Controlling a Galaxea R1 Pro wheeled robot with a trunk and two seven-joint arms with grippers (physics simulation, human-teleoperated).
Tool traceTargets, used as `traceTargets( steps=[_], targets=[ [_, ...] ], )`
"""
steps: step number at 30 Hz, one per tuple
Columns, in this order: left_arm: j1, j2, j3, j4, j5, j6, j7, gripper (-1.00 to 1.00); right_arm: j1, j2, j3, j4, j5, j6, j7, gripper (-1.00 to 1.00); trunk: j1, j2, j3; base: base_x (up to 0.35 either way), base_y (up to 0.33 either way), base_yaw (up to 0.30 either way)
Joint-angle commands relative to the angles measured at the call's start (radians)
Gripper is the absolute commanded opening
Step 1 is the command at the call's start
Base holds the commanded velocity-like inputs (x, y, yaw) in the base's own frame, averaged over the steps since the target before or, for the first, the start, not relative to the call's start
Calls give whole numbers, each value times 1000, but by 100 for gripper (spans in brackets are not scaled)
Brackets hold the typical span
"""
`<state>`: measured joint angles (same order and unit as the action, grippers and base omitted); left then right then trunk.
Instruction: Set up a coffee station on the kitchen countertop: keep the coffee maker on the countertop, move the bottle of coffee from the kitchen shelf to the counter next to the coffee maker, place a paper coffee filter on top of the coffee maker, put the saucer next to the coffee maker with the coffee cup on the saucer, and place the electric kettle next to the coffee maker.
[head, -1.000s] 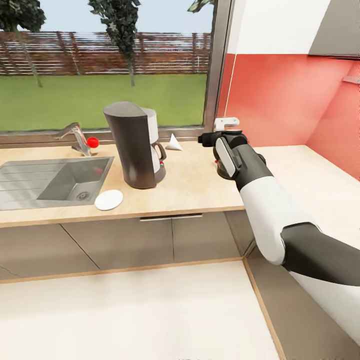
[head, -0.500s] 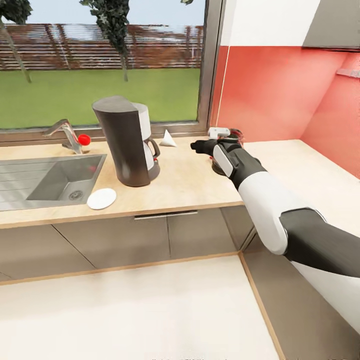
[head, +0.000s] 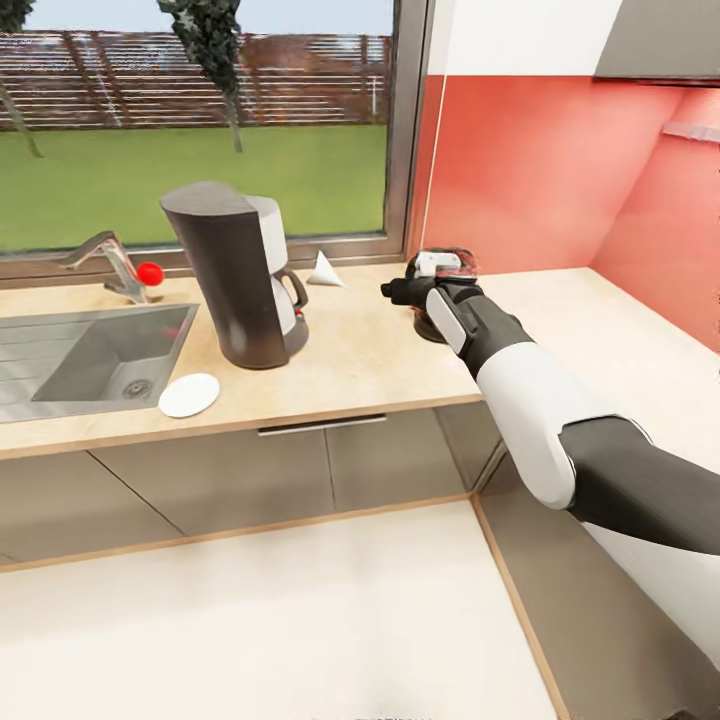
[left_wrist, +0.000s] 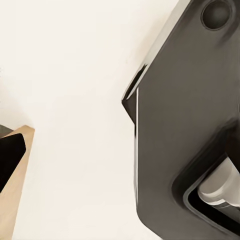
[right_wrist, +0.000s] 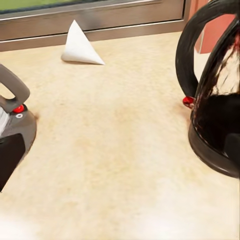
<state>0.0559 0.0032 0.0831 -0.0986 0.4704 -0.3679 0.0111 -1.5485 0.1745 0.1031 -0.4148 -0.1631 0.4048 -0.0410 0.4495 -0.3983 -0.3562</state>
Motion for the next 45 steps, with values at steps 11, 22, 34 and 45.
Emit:
traceTargets(
  steps=[11, 22, 34, 45],
  targets=[
    [1, -2, 9, -3, -7, -3, 1, 100, -1, 0, 12, -33, -11, -52, -12, 100, 0, -2, -11, 0, 0, 19],
    [1, -1, 9, -2, -7, -6, 1, 100, -1, 0, 12, -36, -12, -62, -14, 100, 0, -2, -16, 0, 0, 195],
    [1, -2, 10, -1, -7, -6, 1, 100, -1, 0, 39, -39, -5, -53, -80, 100, 0, -2, -20, 0, 0, 103],
    [1, 0, 10, -1, -7, -6, 1, 100, -1, 0, 62, -77, -12, -41, -104, 100, 0, -2, -27, 0, 0, 138]
  ],
)
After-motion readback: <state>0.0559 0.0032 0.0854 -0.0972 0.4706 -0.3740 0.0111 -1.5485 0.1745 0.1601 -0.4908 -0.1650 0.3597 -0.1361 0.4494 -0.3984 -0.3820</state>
